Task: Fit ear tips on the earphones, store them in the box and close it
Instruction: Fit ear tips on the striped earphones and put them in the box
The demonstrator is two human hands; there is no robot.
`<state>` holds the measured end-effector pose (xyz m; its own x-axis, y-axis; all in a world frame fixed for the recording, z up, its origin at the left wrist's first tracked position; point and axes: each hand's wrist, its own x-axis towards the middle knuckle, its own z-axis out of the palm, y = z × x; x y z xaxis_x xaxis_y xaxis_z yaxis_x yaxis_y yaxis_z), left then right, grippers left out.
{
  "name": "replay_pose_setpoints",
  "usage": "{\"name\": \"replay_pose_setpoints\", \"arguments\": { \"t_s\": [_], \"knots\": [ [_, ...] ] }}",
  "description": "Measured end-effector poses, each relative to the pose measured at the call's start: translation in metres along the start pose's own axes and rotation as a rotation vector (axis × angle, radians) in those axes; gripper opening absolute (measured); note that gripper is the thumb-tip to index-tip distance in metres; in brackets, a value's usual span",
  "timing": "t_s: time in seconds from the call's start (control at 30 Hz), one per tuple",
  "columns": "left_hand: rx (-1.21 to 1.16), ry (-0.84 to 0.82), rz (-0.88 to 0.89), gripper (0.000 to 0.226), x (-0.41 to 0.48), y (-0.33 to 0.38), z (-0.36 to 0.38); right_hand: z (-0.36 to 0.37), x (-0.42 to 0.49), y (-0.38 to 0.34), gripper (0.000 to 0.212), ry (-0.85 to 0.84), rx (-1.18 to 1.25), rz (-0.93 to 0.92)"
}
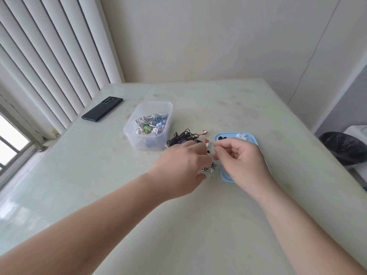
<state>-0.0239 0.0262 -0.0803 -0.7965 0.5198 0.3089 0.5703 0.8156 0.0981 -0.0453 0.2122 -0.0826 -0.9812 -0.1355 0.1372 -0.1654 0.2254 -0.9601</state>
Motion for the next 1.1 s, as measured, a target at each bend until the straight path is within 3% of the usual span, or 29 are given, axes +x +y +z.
{"name": "replay_pose_setpoints", "arguments": {
  "t_s": [0.1, 0.23, 0.33, 0.6, 0.73, 0.9, 1.0, 1.1],
  "knots": [
    [0.094, -0.016, -0.047, 0.038, 0.01, 0.003, 0.005, -0.004, -0.002, 0.0, 0.018, 0.023, 0.029, -0.037],
    [0.101, -0.035, -0.127, 0.031, 0.015, 0.005, 0.01, -0.01, -0.003, -0.001, 0.017, 0.013, 0.083, -0.003],
    [0.003, 0.062, -0.216, 0.027, 0.015, 0.004, 0.008, -0.014, -0.007, -0.004, 0.013, -0.01, 0.17, 0.028],
    [-1.024, 0.311, -0.78, 0.031, 0.033, 0.007, -0.058, -0.016, -0.005, -0.004, 0.024, -0.041, 0.369, 0.088],
    [-1.342, 0.308, -0.762, 0.026, 0.038, 0.013, -0.074, -0.013, -0.007, -0.002, 0.055, -0.182, 0.442, 0.065],
    [-1.503, 0.164, -0.722, 0.035, 0.038, 0.027, -0.077, -0.01, -0.009, -0.007, 0.073, -0.3, 0.667, 0.09],
    [-1.516, 0.165, -0.684, 0.02, 0.033, 0.035, -0.065, -0.01, -0.01, -0.013, 0.056, -0.317, 0.726, 0.105],
    [-1.614, 0.207, -0.678, 0.027, 0.033, 0.035, -0.053, -0.016, -0.007, -0.014, 0.049, -0.309, 0.743, 0.155]
  ]
}}
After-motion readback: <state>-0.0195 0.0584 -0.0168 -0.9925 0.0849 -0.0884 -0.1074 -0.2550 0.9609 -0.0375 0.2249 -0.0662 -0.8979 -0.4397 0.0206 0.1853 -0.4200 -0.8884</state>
